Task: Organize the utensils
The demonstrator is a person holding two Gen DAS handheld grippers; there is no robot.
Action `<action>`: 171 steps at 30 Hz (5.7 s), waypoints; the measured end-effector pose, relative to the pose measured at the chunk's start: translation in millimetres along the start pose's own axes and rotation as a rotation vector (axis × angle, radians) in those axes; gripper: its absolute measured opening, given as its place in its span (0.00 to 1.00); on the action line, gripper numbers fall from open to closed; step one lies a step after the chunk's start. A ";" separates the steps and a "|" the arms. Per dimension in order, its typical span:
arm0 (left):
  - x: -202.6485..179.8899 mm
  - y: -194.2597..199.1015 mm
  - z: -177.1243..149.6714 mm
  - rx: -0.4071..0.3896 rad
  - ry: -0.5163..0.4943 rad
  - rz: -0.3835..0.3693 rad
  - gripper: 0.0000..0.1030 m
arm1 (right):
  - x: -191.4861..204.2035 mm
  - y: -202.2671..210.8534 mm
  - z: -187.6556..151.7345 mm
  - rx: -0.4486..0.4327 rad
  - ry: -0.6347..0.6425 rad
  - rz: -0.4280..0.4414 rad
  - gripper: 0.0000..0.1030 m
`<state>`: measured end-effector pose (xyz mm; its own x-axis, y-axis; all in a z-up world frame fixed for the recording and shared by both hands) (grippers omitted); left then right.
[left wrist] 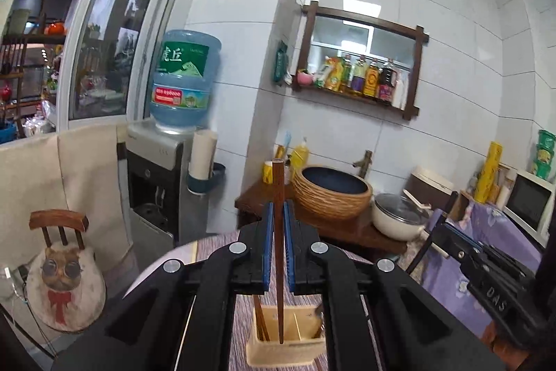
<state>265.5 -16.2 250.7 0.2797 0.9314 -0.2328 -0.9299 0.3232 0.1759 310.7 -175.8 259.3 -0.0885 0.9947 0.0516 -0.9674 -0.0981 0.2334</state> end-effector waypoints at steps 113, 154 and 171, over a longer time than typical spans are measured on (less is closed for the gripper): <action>21.1 -48.9 -307.8 0.670 0.067 0.050 0.38 | -55.5 1.1 -321.8 0.604 0.121 -0.143 0.35; 34.1 -71.5 -299.8 0.660 0.093 0.094 0.08 | -28.2 -97.4 -314.0 0.657 0.196 -0.077 0.08; 41.2 -58.1 -278.5 0.602 0.127 0.051 0.08 | -35.3 -74.8 -272.5 0.574 0.090 -0.005 0.08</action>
<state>264.4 -43.2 -35.5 0.1731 0.9331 -0.3151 -0.6327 0.3505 0.6906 321.5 -195.6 -24.5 -0.1281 0.9914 -0.0283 -0.6867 -0.0681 0.7237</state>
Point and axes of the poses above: each gripper's, at about its wrist camera, not at the fingertips, and y roughly against the way its jaws point, x to its left, z to its top, the point moved 2 cm from there along -y, roughly the way its jaws point, and after that the axes turned 15 degrees about -z, right-handed, at the moved point
